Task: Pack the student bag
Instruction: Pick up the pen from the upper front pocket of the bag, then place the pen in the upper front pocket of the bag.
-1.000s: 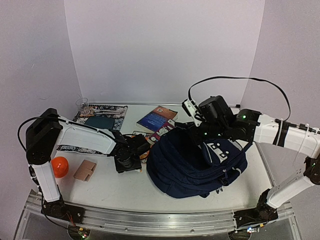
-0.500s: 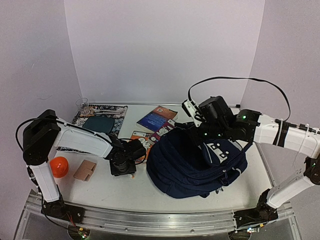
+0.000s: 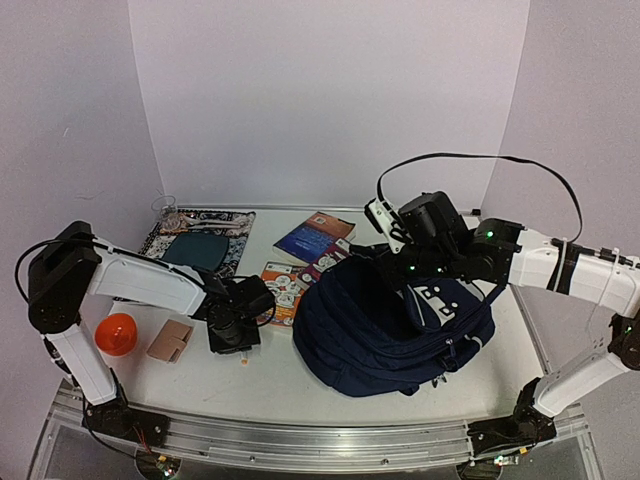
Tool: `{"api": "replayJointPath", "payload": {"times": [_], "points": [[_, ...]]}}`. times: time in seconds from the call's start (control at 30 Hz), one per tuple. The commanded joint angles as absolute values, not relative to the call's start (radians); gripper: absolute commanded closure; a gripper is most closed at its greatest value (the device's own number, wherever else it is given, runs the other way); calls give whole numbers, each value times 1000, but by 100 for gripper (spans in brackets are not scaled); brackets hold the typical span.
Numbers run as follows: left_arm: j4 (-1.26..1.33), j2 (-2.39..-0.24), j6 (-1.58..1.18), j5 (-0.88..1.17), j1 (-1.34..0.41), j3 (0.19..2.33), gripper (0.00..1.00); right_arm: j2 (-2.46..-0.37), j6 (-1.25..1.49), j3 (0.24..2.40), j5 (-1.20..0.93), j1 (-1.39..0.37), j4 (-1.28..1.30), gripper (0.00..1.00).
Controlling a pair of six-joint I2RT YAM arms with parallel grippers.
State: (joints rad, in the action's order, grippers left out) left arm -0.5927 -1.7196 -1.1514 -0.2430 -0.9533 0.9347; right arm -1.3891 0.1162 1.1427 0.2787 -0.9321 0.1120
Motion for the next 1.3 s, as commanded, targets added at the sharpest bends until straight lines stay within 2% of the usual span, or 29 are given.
{"api": "replayJointPath", "payload": {"times": [0.0,0.4,0.6,0.93,1.27], "points": [[-602,-1680,-1121,-159,-908,872,100,-1342,113,1178,289,-937,34,100],[-566,-1488,-1066,-22,-907,1014,100,-1339,123,1182,278,-937,35,100],[-410,-1465,-1039,112,-926,1105,100,-1349,136,1193,268,-936,36,100],[-215,-1668,-1064,289,-970,1329,100,-1343,156,1205,253,-936,37,100],[-151,-1902,-1153,307,-1001,1535,100,-1332,179,1207,236,-937,36,100]]}}
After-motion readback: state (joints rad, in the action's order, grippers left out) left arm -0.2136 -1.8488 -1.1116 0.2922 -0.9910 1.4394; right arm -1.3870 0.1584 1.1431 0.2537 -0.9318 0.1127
